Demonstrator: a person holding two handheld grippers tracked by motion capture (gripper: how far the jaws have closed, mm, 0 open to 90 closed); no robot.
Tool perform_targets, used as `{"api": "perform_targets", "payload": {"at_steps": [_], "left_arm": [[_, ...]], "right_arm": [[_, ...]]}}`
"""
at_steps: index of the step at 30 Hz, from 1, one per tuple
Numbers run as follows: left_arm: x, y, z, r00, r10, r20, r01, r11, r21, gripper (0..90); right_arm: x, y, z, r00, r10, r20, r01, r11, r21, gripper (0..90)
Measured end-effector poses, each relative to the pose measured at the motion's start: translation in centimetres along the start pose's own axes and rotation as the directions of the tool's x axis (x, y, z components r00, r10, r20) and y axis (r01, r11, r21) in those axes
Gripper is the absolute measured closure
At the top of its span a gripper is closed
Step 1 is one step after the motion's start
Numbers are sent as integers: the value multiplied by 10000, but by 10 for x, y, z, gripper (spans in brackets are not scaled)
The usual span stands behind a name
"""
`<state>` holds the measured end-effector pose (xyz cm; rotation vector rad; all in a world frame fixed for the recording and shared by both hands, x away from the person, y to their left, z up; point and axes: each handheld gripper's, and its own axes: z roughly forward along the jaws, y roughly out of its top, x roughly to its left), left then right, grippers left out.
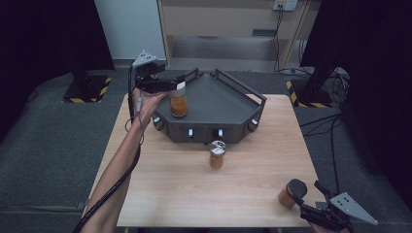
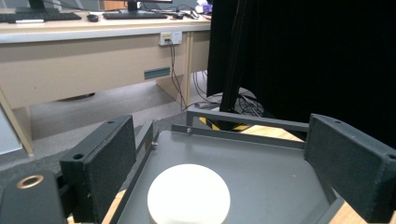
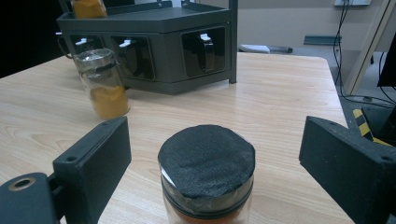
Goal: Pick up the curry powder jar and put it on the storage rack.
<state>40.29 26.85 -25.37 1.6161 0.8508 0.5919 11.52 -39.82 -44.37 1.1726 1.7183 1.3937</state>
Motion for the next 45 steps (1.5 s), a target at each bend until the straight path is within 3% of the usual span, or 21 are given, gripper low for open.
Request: {"api": "perform_targets", "payload": {"at_steps": [8, 15, 35, 45], "left_arm": [[-9, 9, -16, 9985, 497, 245, -494, 9987, -109, 86], [-13, 9, -30, 9961, 651, 588, -639, 9977, -225, 90], [-18, -17, -91, 9902, 1006, 966, -976, 9946, -358, 89], [-18, -45, -122, 9866, 758, 1444, -694, 9964, -493, 88]], "right_arm": [[0, 1, 0, 10000, -38, -41, 38, 10000, 29, 90], [0, 1, 1, 10000, -16, -61, 17, 10000, 56, 90], [-2, 0, 1, 9998, -32, -178, 32, 10000, -8, 91], [0, 0, 1, 9998, -104, -149, 105, 9999, 13, 90]]}}
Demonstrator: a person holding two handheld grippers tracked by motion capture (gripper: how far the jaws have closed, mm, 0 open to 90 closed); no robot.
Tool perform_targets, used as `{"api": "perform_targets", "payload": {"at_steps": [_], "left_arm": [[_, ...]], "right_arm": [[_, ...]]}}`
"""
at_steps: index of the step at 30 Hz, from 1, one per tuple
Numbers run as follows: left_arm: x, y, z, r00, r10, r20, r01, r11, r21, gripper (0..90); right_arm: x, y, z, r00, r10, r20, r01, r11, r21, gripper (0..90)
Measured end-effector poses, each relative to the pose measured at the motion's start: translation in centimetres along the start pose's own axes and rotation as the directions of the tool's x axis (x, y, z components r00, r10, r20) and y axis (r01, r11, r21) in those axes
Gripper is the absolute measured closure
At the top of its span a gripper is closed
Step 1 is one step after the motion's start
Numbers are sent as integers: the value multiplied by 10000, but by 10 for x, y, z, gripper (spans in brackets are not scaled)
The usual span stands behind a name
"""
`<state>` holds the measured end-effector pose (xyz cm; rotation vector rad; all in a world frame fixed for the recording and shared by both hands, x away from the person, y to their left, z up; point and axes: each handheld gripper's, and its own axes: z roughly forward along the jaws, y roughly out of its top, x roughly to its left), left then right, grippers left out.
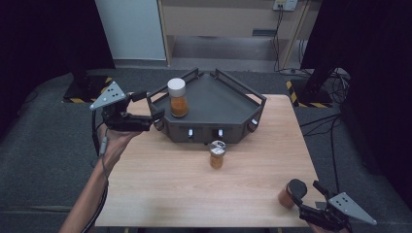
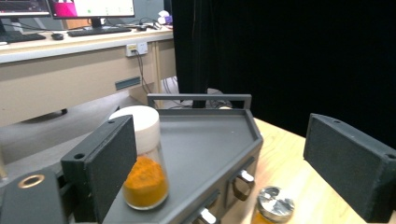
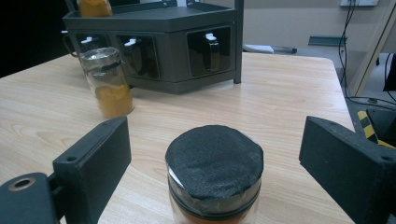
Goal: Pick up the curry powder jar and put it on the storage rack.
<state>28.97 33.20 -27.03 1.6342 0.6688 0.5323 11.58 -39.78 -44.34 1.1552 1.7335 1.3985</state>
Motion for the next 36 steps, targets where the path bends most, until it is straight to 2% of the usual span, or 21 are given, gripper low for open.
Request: {"api": "perform_targets", "payload": {"at_steps": [3, 9, 13, 20, 24, 32, 36], "left_arm": [[-4, -6, -7, 10000, 88, 10, -88, 10000, 13, 88], [-7, -19, -18, 9998, -59, 204, 61, 9999, -94, 87], [-12, -26, -24, 9998, 83, 175, -83, 10000, -20, 87], [-16, -46, -33, 9997, -25, 246, 24, 10000, 59, 85], [-21, -55, -38, 9998, 114, 160, -117, 9997, 224, 85], [-29, -76, -46, 9999, 126, 29, -127, 9995, 300, 83], [-30, -90, -51, 9999, -128, 36, 127, 9998, 183, 85]], "right_arm": [[1, 1, 0, 10000, -26, -9, 26, 10000, 36, 90], [1, 1, 0, 10000, -21, 23, 21, 10000, 34, 90], [1, 1, 0, 10000, -35, 12, 35, 10000, 29, 90], [1, 1, 0, 10000, -69, 1, 69, 10000, 24, 90], [1, 1, 0, 10000, -59, 4, 59, 10000, 34, 90], [1, 1, 0, 10000, -63, 20, 63, 10000, 26, 90], [1, 1, 0, 10000, -60, 9, 60, 10000, 28, 90]]}}
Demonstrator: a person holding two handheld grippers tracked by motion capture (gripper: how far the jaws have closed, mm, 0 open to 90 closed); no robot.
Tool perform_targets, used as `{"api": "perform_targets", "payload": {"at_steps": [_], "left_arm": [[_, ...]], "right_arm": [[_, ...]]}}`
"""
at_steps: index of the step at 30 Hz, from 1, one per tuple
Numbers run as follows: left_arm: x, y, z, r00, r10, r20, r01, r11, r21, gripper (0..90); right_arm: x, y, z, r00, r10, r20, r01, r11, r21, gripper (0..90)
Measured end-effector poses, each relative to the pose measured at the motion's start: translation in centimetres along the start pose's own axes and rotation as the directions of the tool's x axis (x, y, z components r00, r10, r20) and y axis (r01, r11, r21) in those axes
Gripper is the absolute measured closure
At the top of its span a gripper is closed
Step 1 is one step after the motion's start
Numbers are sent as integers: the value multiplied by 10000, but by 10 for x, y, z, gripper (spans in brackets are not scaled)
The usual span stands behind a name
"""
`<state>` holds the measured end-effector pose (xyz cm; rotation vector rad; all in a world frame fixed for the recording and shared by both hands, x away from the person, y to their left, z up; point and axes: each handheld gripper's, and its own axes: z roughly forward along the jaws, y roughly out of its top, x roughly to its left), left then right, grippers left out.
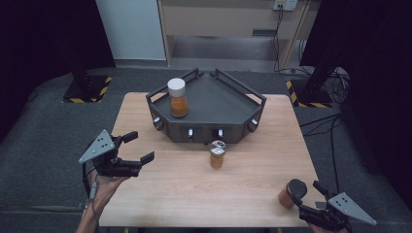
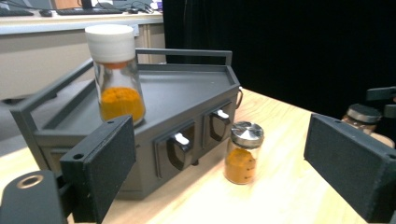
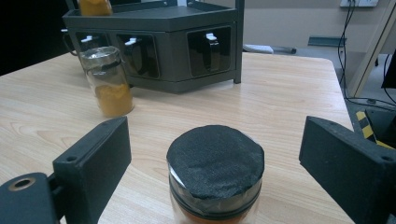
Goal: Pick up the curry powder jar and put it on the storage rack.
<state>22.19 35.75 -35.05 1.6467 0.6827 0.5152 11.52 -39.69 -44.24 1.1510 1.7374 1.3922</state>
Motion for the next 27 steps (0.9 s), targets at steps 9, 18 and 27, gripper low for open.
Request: {"api": "perform_targets", "payload": {"at_steps": [9, 18, 27], "left_arm": [[3, -39, -11, 9981, -606, -135, 609, 9979, 227, 80], [3, -66, -22, 9940, -1048, -302, 1055, 9942, 229, 80], [-3, -80, -27, 9927, -860, -849, 914, 9939, 617, 80]], "right_arm": [[0, 0, 0, 10000, -19, -7, 19, 10000, 15, 90], [0, 0, 1, 10000, -13, -11, 13, 10000, 25, 91], [1, 1, 1, 10000, -39, 0, 39, 10000, 54, 91]]}}
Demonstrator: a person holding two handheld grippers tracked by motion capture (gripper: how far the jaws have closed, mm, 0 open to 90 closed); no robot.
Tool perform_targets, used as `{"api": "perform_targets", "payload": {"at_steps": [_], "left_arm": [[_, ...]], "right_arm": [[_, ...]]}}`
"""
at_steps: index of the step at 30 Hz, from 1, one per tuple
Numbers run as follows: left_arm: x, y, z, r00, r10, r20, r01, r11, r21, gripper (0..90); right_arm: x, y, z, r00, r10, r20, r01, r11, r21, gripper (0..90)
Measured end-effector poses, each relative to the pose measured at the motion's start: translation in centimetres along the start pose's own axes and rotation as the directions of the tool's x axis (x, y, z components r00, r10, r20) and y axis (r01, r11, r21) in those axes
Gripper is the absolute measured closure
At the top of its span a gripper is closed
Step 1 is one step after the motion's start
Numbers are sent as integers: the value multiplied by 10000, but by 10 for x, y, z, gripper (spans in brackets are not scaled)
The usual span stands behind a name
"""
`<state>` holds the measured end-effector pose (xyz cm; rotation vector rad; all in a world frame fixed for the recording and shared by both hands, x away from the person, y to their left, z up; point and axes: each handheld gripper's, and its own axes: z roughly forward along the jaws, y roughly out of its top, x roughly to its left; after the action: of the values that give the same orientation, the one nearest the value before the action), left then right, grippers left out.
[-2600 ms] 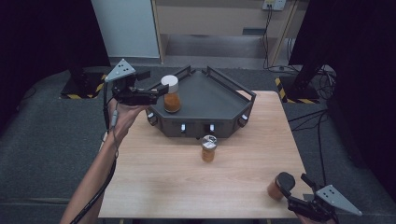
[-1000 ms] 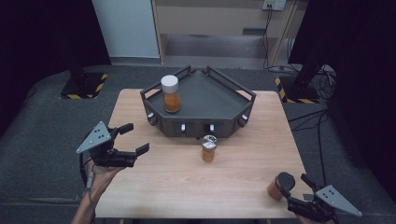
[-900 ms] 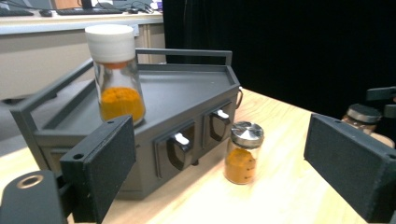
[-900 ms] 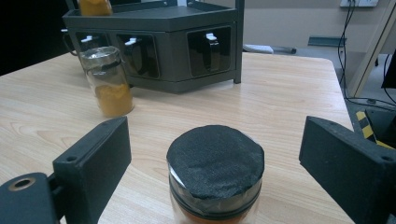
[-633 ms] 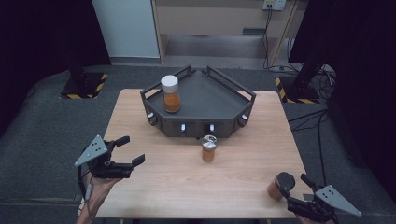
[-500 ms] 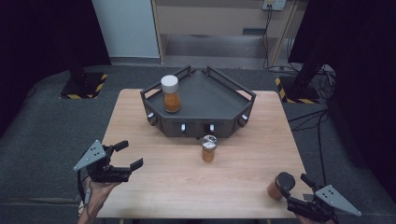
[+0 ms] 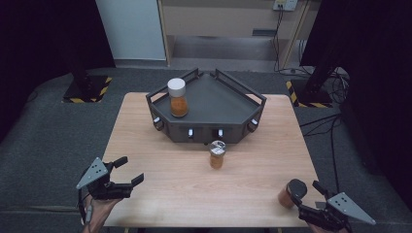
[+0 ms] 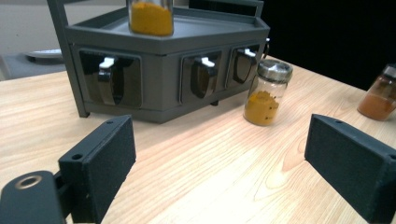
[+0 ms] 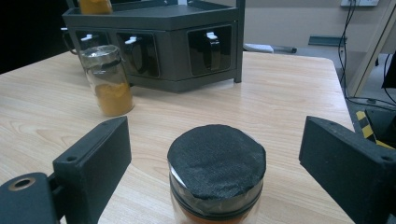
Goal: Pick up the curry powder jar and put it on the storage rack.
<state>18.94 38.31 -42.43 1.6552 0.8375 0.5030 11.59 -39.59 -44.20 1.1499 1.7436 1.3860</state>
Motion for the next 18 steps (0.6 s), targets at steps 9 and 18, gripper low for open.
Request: {"api": "perform_targets", "payload": {"at_steps": [9, 18], "left_arm": [[0, -14, -1, 9999, -45, -153, 50, 9996, 275, 80], [2, -25, -1, 9997, -213, -139, 217, 9995, 241, 81]], "right_arm": [[0, 0, 0, 10000, -4, -11, 3, 10000, -34, 91], [0, 0, 0, 10000, 2, -21, -2, 10000, -3, 90]]}}
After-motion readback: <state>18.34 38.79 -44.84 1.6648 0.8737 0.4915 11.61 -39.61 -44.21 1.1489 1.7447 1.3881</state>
